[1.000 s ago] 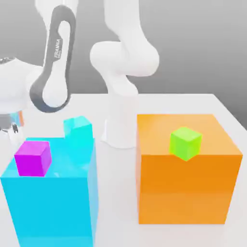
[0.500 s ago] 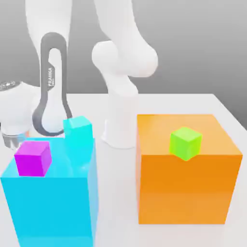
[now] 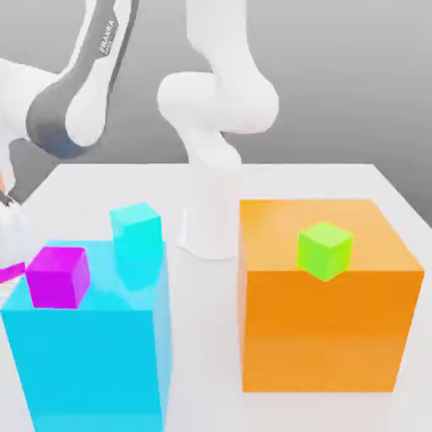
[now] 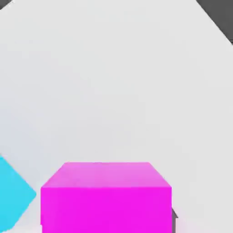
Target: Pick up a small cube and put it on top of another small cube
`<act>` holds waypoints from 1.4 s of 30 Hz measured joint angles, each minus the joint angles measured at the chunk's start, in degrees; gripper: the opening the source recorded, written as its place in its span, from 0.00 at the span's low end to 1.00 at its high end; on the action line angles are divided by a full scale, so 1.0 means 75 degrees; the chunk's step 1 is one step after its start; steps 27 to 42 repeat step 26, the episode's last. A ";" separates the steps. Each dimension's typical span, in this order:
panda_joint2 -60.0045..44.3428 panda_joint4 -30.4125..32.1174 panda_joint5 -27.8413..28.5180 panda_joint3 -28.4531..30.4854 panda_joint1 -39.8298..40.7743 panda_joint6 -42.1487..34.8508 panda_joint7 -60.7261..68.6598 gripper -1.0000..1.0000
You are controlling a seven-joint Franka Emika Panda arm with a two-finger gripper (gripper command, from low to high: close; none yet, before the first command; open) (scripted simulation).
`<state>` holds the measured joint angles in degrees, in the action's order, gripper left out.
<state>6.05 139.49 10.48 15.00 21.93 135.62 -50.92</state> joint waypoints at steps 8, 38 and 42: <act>0.2200 0.0259 -0.0743 -0.1144 -0.0794 -0.2076 -0.1150 0.00; 0.3055 0.0704 -0.1221 -0.1671 -0.1144 -0.2640 -0.1590 1.00; 0.3055 0.0704 -0.1221 -0.1671 -0.1144 -0.2640 -0.1590 1.00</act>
